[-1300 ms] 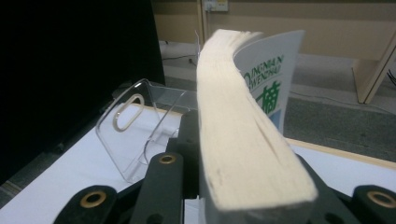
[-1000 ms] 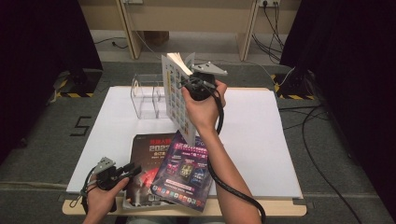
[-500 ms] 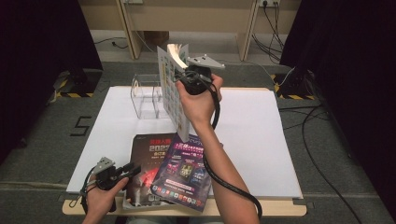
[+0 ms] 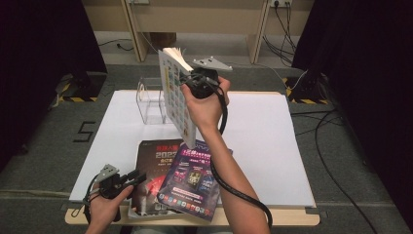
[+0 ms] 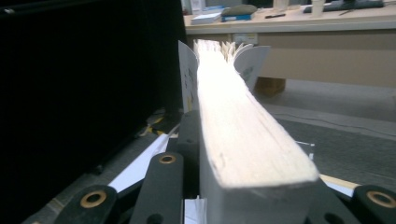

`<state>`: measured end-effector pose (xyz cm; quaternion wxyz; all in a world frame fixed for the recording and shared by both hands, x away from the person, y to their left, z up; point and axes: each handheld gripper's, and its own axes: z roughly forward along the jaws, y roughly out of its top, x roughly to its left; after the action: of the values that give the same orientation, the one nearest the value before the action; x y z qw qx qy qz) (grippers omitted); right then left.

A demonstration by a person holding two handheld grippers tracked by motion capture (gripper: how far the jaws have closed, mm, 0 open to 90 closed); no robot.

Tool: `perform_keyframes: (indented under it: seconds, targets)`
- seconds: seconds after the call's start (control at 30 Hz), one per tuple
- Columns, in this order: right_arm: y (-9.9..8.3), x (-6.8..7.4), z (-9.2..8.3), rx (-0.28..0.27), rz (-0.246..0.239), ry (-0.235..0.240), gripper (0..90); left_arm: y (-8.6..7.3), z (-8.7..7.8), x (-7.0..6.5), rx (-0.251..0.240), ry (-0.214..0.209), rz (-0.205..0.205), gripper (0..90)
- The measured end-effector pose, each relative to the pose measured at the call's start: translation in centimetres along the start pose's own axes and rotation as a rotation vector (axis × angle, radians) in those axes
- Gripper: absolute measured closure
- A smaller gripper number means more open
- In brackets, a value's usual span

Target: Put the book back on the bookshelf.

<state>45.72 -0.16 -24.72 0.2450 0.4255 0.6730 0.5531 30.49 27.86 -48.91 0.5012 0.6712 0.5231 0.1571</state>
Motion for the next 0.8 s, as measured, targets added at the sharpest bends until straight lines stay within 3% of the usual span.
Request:
perform_keyframes:
  seconds: [0.17,0.2,0.33,0.53,0.7,0.8]
  targets:
    - [0.0,-1.7,0.3,0.001,0.005,-0.041,74.4,0.0,0.1,-0.1,0.001,-0.002,0.0,58.8]
    - [0.0,-2.7,0.4,0.001,0.025,-0.047,74.5,0.0,0.1,-0.1,0.004,0.0,0.002,58.8]
    - [-0.3,-4.1,0.3,0.0,0.055,-0.057,74.4,0.0,0.2,-0.1,0.006,-0.001,0.002,58.8]
    - [-0.5,-5.1,-0.1,0.011,0.074,-0.066,74.5,-0.1,0.2,-0.2,0.007,-0.002,0.002,58.8]
    - [-0.8,-5.2,-0.2,0.009,0.061,-0.084,74.4,-0.1,0.2,-0.2,0.005,-0.001,0.003,58.8]
    - [-1.1,-6.0,-0.2,0.001,0.085,-0.087,74.5,-0.1,0.3,-0.2,0.009,-0.003,0.004,58.9]
